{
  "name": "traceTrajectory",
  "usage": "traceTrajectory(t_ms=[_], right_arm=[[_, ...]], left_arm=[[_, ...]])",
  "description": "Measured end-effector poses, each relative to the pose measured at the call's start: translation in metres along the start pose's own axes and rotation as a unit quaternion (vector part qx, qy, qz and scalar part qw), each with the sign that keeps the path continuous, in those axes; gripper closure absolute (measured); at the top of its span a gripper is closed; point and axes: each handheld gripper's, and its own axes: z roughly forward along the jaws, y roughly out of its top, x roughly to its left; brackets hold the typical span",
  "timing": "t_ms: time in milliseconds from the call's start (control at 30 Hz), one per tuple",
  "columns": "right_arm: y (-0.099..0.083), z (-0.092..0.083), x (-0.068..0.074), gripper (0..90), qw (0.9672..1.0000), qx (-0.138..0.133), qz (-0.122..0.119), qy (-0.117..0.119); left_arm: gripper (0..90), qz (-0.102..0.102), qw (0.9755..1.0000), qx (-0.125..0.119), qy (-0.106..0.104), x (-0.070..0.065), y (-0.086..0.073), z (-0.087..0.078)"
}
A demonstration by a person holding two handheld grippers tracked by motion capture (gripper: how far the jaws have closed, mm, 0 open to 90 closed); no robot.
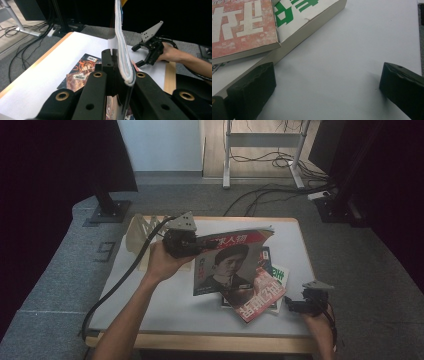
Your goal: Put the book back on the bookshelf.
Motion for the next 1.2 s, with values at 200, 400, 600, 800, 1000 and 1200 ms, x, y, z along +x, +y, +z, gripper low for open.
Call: traceTrajectory(t_ms=[200,400,600,800,1000,1200], right_arm=[[0.000,0.000,0.000,0.4,1.0000,-0.001,0.000,-0.001],[0.000,0.000,0.000,0.4,1.0000,0.000,0.000,0.000],[0.000,0.000,0.000,0.4,1.0000,0.000,0.000,0.000],[0.000,0.000,0.000,0.4,1.0000,0.000,0.001,0.000],[0.000,0.000,0.000,0.4,1.0000,0.000,0.001,0.000],[0.000,0.000,0.000,0.4,1.0000,0.000,0.001,0.000]], left_arm=[[86.6,-0.002,0.9999,0.001,0.014,0.000,-0.002,-0.015],[86.6,-0.011,0.9995,-0.006,0.030,0.003,-0.006,-0.033],[86.7,-0.026,0.9987,-0.010,0.043,0.008,-0.012,-0.048],[86.8,-0.038,0.9976,-0.009,0.057,0.013,-0.017,-0.063],[86.8,-0.046,0.9961,-0.009,0.075,0.014,-0.020,-0.079],[86.8,-0.061,0.9942,-0.012,0.088,0.018,-0.027,-0.099]])
